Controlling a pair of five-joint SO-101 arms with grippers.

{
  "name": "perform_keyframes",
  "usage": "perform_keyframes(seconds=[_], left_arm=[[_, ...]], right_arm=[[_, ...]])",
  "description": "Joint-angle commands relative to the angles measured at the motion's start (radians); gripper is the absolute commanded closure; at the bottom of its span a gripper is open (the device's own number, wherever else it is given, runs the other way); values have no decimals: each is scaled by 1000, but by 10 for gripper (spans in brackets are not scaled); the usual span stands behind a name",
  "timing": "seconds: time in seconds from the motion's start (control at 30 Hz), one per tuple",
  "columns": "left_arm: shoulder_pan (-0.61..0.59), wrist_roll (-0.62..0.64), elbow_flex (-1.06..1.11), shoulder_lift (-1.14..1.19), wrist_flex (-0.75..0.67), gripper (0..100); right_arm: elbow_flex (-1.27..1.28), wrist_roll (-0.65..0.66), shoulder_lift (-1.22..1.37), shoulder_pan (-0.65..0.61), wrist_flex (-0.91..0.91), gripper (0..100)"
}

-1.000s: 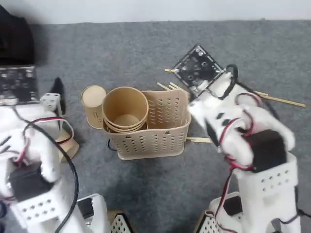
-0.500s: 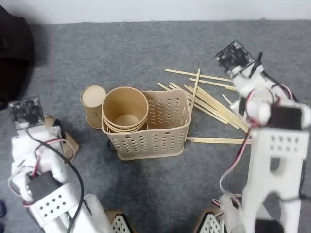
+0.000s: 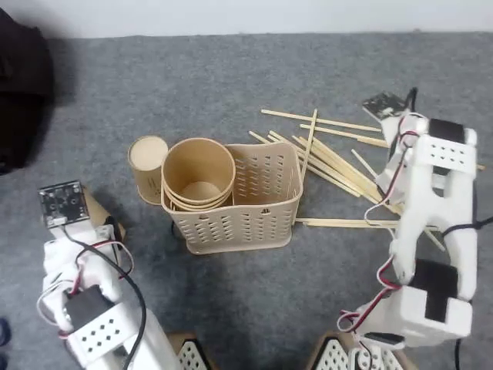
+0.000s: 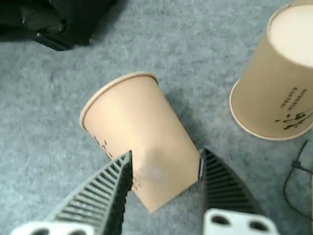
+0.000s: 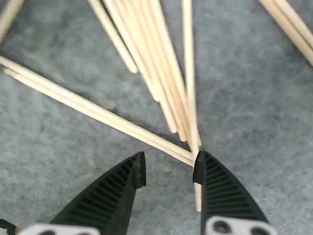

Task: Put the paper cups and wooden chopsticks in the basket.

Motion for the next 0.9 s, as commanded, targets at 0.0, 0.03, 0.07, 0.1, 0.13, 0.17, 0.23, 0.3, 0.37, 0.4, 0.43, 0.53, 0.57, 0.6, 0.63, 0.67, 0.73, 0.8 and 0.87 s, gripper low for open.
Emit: perform_keyframes(seconds=[0.0,0.03,0.07,0.1,0.13,0.17,0.23,0.3,0.37,0.4,0.43,0.53,0.57,0.6,0.63,0.67,0.73,0.8,0.87], left_arm=[[-3,9,15,-51,-23,793],[-2,9,25,-66,-23,793],[0,9,35,-80,-23,793],[0,9,44,-97,-23,793],[0,9,53,-114,-23,793],[2,9,61,-130,-23,793],[2,9,77,-160,-23,793],[2,9,87,-186,-20,793],[3,9,88,-207,0,793],[3,9,90,-218,6,793],[3,9,91,-226,8,793],[3,9,93,-247,25,793],[3,9,93,-249,26,793],[3,9,93,-249,26,793],[5,9,93,-249,26,793],[14,9,94,-249,26,793],[38,9,105,-250,25,793],[48,9,107,-250,23,793],[49,9,108,-250,23,793]], right_arm=[[-51,34,5,25,-25,819],[-38,48,12,25,-27,819],[-26,58,18,21,-30,819],[-12,66,25,21,-41,819],[0,64,31,21,-61,819],[11,64,38,24,-85,819],[31,68,48,31,-124,819],[46,69,62,38,-151,819],[54,69,82,38,-173,819],[54,69,97,36,-180,819],[51,71,113,36,-191,819],[49,92,173,38,-232,819],[49,104,193,38,-236,819],[49,112,205,38,-236,819],[48,112,217,38,-239,819],[46,112,222,38,-240,819],[46,112,223,36,-242,819],[38,112,223,36,-243,832],[14,112,232,38,-243,906]])
